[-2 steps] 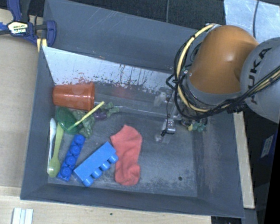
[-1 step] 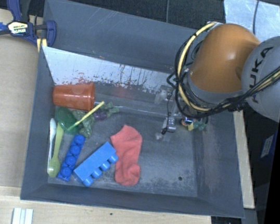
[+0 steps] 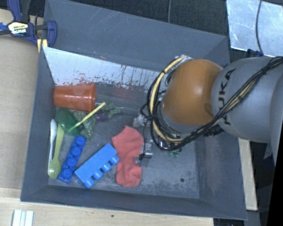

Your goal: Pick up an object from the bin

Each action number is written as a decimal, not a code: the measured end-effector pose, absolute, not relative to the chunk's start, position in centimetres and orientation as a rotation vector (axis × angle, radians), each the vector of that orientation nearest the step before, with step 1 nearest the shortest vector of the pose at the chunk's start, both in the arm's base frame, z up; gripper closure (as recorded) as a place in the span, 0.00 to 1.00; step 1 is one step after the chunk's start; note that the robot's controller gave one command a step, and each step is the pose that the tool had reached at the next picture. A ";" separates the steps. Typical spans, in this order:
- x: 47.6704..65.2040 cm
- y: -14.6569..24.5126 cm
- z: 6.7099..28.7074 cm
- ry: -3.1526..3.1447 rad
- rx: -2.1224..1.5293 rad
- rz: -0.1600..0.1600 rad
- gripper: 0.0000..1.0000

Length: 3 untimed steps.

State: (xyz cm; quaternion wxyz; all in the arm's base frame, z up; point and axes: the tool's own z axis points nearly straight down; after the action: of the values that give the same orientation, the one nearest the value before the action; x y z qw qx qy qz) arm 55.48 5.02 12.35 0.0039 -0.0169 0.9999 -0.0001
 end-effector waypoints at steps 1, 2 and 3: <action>54.8 6.0 6.8 3.122 -0.093 -0.002 0.00; 51.3 10.6 7.2 3.100 0.432 0.008 1.00; 51.3 10.6 7.2 3.100 0.432 0.008 1.00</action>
Offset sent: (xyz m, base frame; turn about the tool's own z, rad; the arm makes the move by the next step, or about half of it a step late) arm -0.0431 0.0552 -0.0535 0.3100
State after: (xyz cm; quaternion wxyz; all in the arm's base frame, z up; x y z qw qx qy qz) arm 51.33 10.56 7.16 0.0059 0.1379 0.9904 0.0024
